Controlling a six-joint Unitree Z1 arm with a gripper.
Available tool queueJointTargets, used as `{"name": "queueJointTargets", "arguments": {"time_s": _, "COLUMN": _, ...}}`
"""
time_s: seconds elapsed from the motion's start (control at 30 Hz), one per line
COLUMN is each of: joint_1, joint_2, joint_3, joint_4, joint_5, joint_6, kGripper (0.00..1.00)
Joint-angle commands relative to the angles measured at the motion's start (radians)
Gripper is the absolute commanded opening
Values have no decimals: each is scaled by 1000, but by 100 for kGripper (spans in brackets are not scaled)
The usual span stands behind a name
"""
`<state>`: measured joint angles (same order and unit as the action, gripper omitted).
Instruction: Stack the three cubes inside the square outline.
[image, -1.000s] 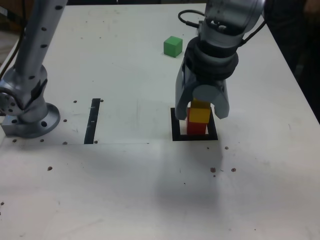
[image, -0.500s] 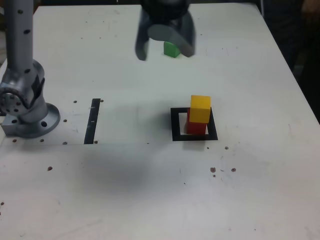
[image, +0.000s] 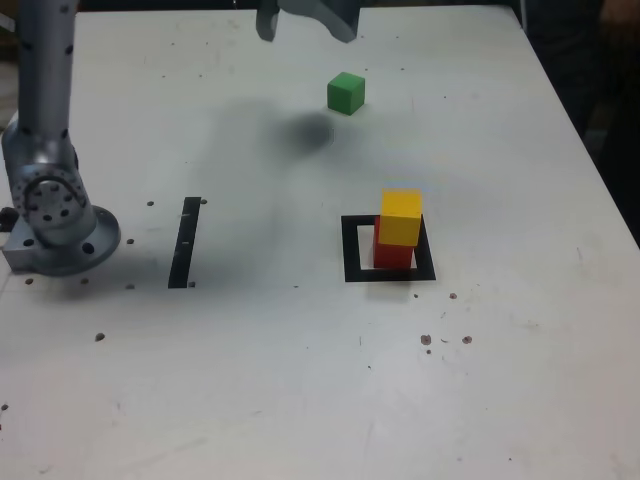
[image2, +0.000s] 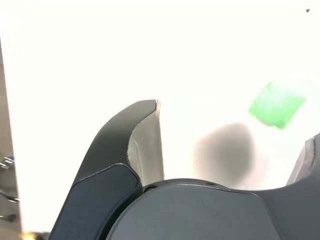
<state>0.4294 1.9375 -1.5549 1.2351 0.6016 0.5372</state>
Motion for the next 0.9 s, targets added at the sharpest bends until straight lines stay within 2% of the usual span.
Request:
{"name": "queueJointTargets", "arguments": {"time_s": 0.0, "joint_1": 28, "joint_2": 65, "joint_3": -62, "joint_4": -2, "joint_5": -16, "joint_6": 286, "kGripper": 100}}
{"name": "queueJointTargets", "arguments": {"time_s": 0.23, "joint_1": 73, "joint_2": 224, "joint_3": -145, "joint_4": -2, "joint_5": -120, "joint_6": 404, "kGripper": 99}}
{"name": "queueJointTargets", "arguments": {"time_s": 0.53, "joint_1": 98, "joint_2": 251, "joint_3": -168, "joint_4": -40, "joint_5": -178, "joint_6": 462, "kGripper": 98}}
{"name": "queueJointTargets", "arguments": {"time_s": 0.73, "joint_1": 121, "joint_2": 285, "joint_3": -175, "joint_4": -77, "joint_5": -208, "joint_6": 477, "kGripper": 86}}
{"name": "queueJointTargets", "arguments": {"time_s": 0.87, "joint_1": 131, "joint_2": 294, "joint_3": -182, "joint_4": -81, "joint_5": -231, "joint_6": 482, "kGripper": 70}}
